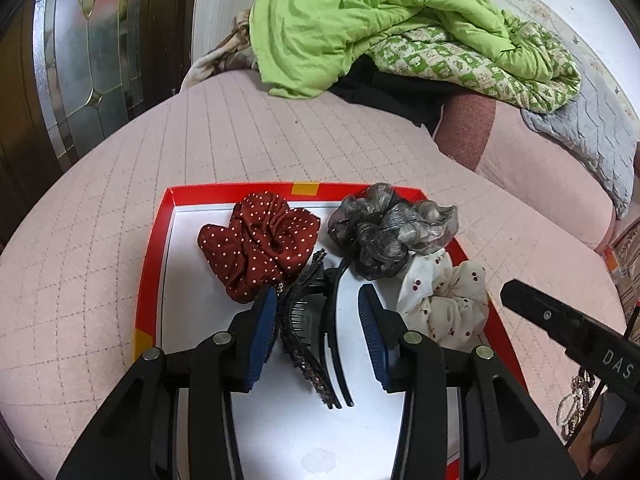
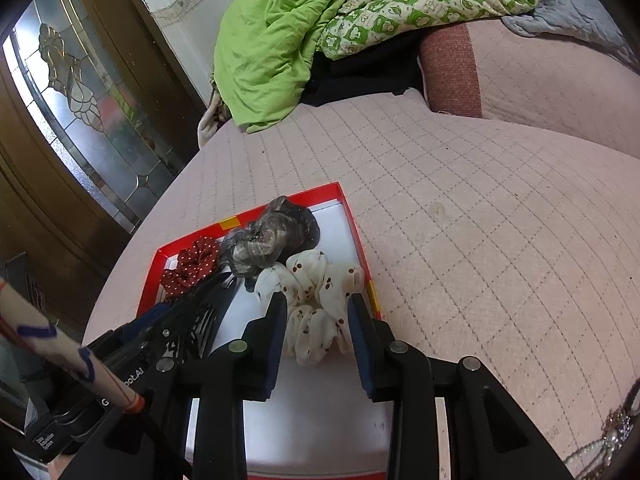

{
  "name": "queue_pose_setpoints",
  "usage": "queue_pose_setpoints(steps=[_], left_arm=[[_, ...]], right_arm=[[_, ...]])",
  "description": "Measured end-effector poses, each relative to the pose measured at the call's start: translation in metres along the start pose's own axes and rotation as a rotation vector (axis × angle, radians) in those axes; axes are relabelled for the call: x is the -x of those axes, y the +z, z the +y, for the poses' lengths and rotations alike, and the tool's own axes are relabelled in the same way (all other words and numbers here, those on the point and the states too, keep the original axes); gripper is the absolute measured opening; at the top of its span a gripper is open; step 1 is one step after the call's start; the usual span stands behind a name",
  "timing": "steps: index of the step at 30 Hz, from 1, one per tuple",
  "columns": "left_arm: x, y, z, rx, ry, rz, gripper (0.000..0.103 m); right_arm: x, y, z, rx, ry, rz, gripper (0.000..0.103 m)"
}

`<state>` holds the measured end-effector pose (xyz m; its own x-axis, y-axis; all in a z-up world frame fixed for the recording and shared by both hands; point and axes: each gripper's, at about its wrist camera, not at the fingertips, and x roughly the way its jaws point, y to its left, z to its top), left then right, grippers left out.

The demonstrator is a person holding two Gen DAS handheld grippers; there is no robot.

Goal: Organize jewelry
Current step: 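Lower and release black clip from left tool while right tool releases white scrunchie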

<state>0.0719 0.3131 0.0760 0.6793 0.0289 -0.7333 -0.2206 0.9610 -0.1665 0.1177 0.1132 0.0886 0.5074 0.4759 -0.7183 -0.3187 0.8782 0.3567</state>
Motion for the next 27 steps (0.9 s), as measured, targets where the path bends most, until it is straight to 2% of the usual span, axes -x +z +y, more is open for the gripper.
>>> queue_pose_setpoints(steps=[13, 27], left_arm=[[0.036, -0.013, -0.026, -0.079, 0.049, -0.114, 0.045], [0.065, -0.046, -0.055, -0.115, 0.053, -0.145, 0.046]], right_arm=[[0.039, -0.023, -0.007, -0.027, 0.026, -0.011, 0.034], [0.090, -0.053, -0.025, -0.057, 0.037, -0.032, 0.034]])
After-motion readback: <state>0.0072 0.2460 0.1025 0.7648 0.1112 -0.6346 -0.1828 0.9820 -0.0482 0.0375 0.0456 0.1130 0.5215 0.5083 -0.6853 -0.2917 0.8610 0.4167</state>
